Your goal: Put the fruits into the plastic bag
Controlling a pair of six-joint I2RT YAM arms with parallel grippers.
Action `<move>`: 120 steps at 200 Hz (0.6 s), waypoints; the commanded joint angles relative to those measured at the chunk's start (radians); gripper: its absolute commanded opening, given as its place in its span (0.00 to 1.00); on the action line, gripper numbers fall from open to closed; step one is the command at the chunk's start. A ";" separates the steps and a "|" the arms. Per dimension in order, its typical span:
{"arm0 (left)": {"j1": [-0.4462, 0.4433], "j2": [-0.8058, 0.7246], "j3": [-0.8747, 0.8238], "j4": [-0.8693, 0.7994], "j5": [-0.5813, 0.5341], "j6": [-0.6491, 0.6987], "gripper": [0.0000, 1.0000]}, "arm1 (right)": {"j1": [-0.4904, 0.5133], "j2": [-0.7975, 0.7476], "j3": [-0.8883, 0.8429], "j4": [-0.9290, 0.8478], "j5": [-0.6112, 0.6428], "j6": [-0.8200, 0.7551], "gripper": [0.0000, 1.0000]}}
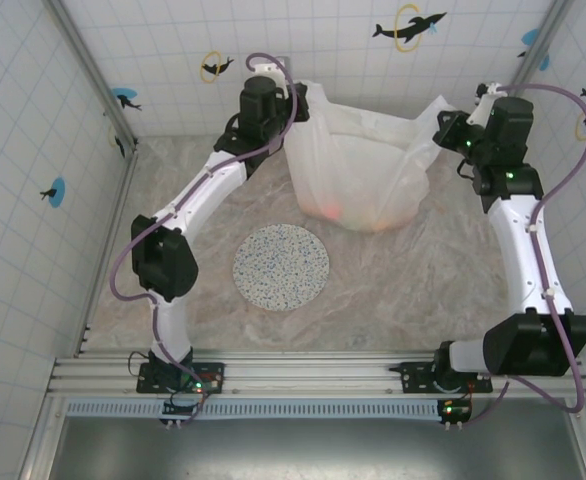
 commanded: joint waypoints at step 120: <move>0.017 -0.016 -0.116 0.016 0.060 -0.008 0.15 | -0.008 -0.028 -0.141 0.043 -0.021 -0.027 0.09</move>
